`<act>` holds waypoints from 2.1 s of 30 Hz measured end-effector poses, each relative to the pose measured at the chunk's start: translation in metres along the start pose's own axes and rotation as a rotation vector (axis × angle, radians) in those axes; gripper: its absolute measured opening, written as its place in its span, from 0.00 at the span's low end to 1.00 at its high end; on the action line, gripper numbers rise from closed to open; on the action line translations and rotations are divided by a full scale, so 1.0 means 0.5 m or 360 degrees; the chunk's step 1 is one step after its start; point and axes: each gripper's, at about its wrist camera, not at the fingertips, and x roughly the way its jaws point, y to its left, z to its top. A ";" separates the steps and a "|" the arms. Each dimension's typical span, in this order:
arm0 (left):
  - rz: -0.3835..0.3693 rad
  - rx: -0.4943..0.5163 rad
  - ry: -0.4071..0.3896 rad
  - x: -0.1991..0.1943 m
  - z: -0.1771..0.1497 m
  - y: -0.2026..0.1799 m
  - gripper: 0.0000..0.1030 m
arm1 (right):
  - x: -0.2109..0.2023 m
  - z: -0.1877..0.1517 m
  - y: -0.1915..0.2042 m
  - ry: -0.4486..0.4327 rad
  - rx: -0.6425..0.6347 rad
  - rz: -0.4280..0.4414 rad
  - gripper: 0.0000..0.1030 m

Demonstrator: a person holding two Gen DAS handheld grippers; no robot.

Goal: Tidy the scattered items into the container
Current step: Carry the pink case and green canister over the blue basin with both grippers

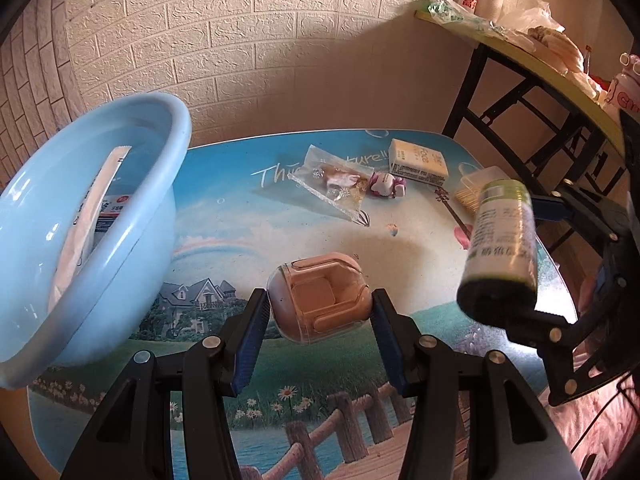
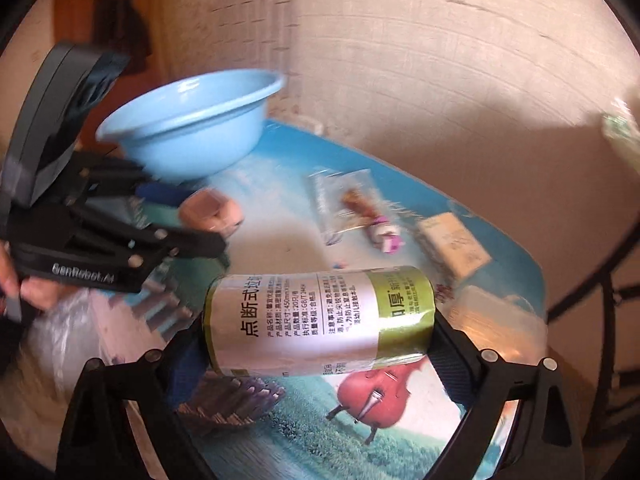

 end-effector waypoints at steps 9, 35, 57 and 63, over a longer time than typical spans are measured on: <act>-0.0011 0.0000 -0.0039 -0.035 -0.011 0.001 0.48 | -0.085 -0.015 0.032 -0.0049 0.0353 -0.0467 0.93; -0.0062 0.0031 -0.0197 -0.158 -0.005 0.018 0.48 | -0.119 0.014 0.047 0.0022 0.0775 -0.0638 0.93; 0.0139 -0.0142 -0.0399 -0.249 0.034 0.198 0.48 | -0.100 0.216 0.149 -0.0212 0.0578 -0.0485 0.93; 0.0247 -0.0185 -0.0435 -0.282 0.032 0.269 0.48 | -0.060 0.280 0.199 -0.0249 0.0480 -0.0399 0.93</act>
